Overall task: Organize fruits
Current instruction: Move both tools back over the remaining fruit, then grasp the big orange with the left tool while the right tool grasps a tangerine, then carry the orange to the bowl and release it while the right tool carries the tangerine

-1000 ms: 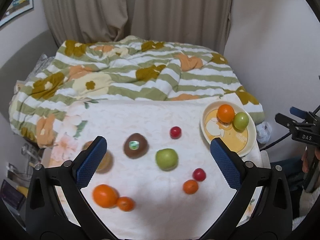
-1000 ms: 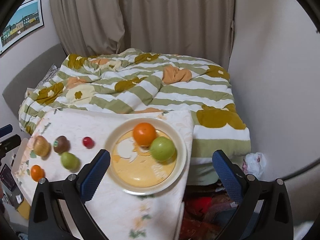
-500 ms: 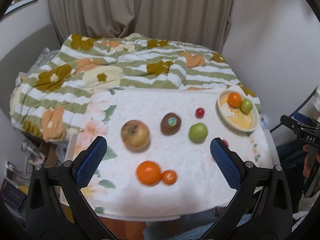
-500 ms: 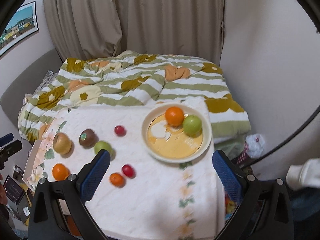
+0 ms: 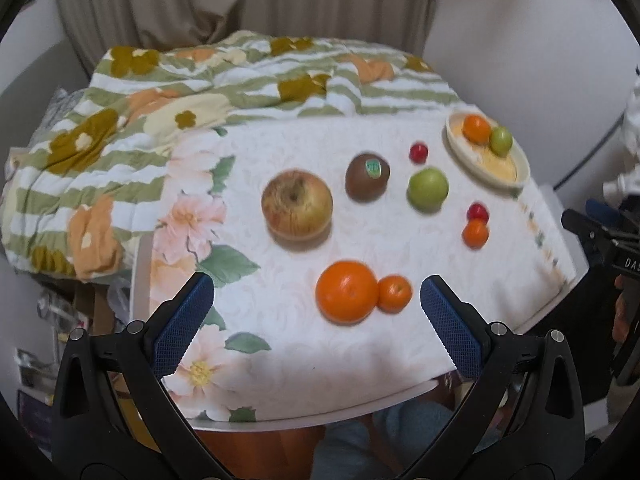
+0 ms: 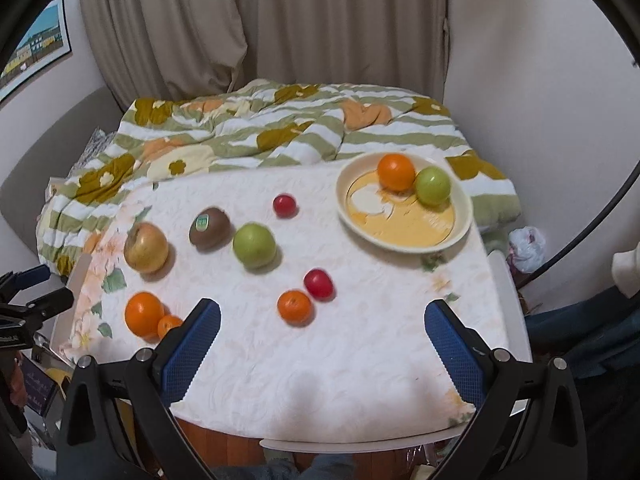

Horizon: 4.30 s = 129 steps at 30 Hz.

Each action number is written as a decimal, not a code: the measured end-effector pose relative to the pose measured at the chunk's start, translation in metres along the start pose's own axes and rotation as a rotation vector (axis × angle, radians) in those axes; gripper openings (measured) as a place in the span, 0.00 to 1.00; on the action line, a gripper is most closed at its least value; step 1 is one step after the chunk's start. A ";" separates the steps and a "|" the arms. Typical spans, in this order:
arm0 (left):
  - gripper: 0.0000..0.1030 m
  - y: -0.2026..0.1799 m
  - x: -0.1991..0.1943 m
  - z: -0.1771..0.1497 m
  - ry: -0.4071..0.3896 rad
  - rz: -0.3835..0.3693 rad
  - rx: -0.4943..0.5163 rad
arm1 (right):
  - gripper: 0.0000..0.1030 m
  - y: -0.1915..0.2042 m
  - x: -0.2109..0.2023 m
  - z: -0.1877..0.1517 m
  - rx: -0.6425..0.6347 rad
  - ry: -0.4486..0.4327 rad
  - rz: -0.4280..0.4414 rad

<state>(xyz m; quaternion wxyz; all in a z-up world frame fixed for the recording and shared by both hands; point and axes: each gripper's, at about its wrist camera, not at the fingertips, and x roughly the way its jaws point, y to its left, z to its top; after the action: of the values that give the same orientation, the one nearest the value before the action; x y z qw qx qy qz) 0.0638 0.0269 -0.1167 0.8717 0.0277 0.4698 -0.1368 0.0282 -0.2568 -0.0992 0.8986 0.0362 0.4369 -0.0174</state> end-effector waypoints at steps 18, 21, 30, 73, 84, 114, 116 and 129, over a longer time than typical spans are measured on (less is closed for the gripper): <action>0.92 -0.017 0.093 -0.037 0.121 -0.019 0.246 | 0.99 0.012 0.086 -0.031 -0.011 0.148 -0.007; 0.91 -0.023 0.096 -0.035 0.117 -0.022 0.285 | 0.98 0.014 0.094 -0.032 -0.012 0.157 0.001; 0.76 -0.038 0.109 -0.031 0.148 -0.038 0.380 | 0.83 0.018 0.110 -0.035 0.014 0.199 0.035; 0.63 -0.008 0.069 -0.028 0.102 0.003 0.222 | 0.32 0.047 0.102 -0.008 -0.087 0.142 0.041; 0.63 -0.006 0.011 -0.009 0.012 0.035 0.158 | 0.32 0.048 0.039 0.004 -0.070 0.063 0.062; 0.63 -0.200 0.026 0.110 -0.146 0.008 0.069 | 0.32 -0.113 0.014 0.085 -0.153 -0.075 0.219; 0.63 -0.214 0.040 0.122 -0.143 0.000 0.063 | 0.32 -0.124 0.019 0.092 -0.157 -0.074 0.224; 0.63 -0.258 0.139 0.179 -0.046 -0.053 0.112 | 0.32 -0.176 0.081 0.095 -0.110 0.022 0.223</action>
<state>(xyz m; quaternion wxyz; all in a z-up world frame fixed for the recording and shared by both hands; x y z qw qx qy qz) 0.2132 -0.2820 -0.1109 0.8754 0.0606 0.4419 -0.1864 0.1415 -0.4394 -0.1129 0.8909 0.0353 0.4401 0.1069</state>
